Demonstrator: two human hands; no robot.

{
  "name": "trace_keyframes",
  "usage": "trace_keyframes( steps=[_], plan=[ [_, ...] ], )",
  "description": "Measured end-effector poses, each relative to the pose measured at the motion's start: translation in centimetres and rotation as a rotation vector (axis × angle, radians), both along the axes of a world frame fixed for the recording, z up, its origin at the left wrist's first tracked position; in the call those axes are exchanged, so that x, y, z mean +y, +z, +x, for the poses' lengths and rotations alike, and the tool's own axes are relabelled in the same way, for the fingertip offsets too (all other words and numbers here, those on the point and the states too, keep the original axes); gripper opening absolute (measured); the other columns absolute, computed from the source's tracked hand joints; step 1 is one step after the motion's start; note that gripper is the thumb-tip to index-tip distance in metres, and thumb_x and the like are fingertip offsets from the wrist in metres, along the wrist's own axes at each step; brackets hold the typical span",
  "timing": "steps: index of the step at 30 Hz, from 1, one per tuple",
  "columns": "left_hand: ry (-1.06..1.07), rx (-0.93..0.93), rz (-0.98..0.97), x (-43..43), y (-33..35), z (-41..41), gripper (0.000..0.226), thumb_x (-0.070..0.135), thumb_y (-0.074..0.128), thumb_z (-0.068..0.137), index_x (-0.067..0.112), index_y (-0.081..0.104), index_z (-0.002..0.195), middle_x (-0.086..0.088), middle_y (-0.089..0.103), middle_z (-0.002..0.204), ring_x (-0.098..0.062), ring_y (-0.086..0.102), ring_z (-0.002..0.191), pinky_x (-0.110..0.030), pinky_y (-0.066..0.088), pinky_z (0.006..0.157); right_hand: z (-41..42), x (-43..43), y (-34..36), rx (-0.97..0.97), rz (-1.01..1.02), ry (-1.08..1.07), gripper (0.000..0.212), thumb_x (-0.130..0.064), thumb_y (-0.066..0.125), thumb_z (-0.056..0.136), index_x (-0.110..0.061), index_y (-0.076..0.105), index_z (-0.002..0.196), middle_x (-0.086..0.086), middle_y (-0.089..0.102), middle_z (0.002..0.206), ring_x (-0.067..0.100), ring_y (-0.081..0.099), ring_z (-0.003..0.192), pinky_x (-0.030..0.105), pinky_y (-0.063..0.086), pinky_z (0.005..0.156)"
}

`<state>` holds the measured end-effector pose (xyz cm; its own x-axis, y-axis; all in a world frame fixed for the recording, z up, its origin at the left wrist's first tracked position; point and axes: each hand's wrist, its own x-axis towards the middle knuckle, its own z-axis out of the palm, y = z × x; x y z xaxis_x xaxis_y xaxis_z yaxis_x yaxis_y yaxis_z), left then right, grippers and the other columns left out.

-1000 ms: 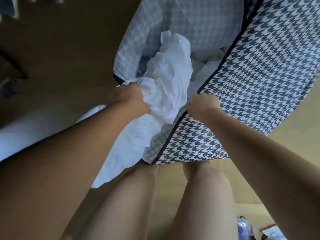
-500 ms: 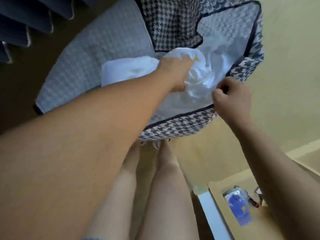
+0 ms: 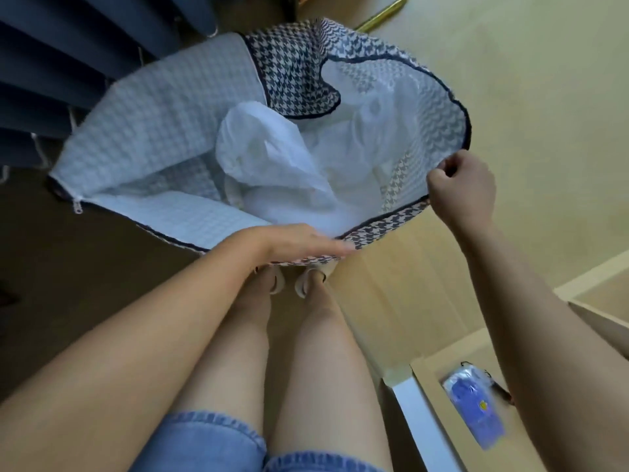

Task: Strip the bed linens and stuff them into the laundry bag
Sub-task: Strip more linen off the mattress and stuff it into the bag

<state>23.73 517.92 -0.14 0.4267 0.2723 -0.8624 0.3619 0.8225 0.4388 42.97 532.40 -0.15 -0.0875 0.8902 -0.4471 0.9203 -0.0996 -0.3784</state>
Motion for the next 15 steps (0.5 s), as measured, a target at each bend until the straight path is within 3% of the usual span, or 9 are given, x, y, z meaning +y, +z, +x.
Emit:
trace_keyframes(
  steps=[1, 3, 6, 8, 11, 13, 15],
  plan=[
    [-0.162, 0.15, 0.143, -0.7, 0.8, 0.0, 0.044, 0.065, 0.059, 0.075, 0.028, 0.067, 0.097, 0.003, 0.069, 0.101, -0.019, 0.062, 0.101, -0.034, 0.045, 0.094, -0.4, -0.1, 0.2, -0.001, -0.016, 0.019, 0.004, -0.011, 0.048, 0.078, -0.012, 0.051, 0.078, 0.006, 0.054, 0.076, 0.027, 0.048, 0.074, 0.03, 0.03, 0.062],
    [-0.433, 0.508, 0.388, -1.8, 2.1, 0.4, 0.024, 0.038, 0.052, 0.094, 0.021, 0.062, 0.107, -0.006, 0.064, 0.11, -0.027, 0.057, 0.106, -0.033, 0.044, 0.082, -1.2, -0.3, 0.8, -0.018, -0.053, 0.094, 0.004, -0.013, 0.047, 0.079, -0.012, 0.051, 0.081, 0.007, 0.055, 0.079, 0.029, 0.05, 0.076, 0.031, 0.032, 0.063],
    [-0.503, 0.786, 0.491, -2.7, 3.7, 0.9, 0.028, 0.027, 0.036, 0.102, 0.01, 0.057, 0.108, -0.016, 0.06, 0.115, -0.035, 0.054, 0.105, -0.034, 0.034, 0.072, -2.3, -0.7, 2.5, -0.066, -0.079, 0.258, 0.004, -0.013, 0.047, 0.078, -0.014, 0.05, 0.082, 0.008, 0.054, 0.08, 0.03, 0.047, 0.076, 0.031, 0.033, 0.063],
    [-0.629, 0.796, 0.613, -2.9, 5.7, 2.2, 0.024, 0.022, 0.039, 0.1, 0.009, 0.056, 0.111, -0.016, 0.061, 0.114, -0.035, 0.057, 0.103, -0.034, 0.034, 0.069, -2.7, -1.0, 4.4, -0.078, -0.079, 0.366, 0.004, -0.011, 0.048, 0.077, -0.013, 0.051, 0.079, 0.008, 0.053, 0.076, 0.03, 0.047, 0.072, 0.031, 0.032, 0.059],
    [-0.835, 0.635, 0.733, -5.0, 9.4, 5.3, 0.026, 0.009, 0.046, 0.09, 0.009, 0.056, 0.114, -0.015, 0.063, 0.113, -0.034, 0.06, 0.103, -0.033, 0.038, 0.069, -2.6, -2.9, 7.0, -0.122, -0.069, 0.642, 0.006, -0.007, 0.05, 0.075, -0.012, 0.052, 0.073, 0.009, 0.051, 0.069, 0.029, 0.046, 0.064, 0.027, 0.027, 0.05],
    [-0.897, 0.632, 0.64, -6.8, 10.3, 5.6, 0.026, 0.009, 0.045, 0.092, 0.01, 0.058, 0.115, -0.013, 0.062, 0.115, -0.033, 0.058, 0.106, -0.034, 0.041, 0.074, -1.7, -4.6, 7.7, -0.101, -0.081, 0.707, 0.01, -0.006, 0.049, 0.074, -0.013, 0.046, 0.068, 0.008, 0.051, 0.068, 0.029, 0.048, 0.064, 0.028, 0.026, 0.049],
    [-0.821, 0.719, 0.528, -7.8, 9.8, 4.7, 0.025, 0.013, 0.043, 0.095, 0.012, 0.057, 0.116, -0.013, 0.061, 0.118, -0.033, 0.057, 0.11, -0.034, 0.041, 0.078, -0.9, -5.4, 7.4, -0.06, -0.1, 0.642, 0.008, -0.004, 0.047, 0.076, -0.01, 0.045, 0.071, 0.008, 0.049, 0.068, 0.027, 0.044, 0.063, 0.029, 0.024, 0.049]
  ],
)
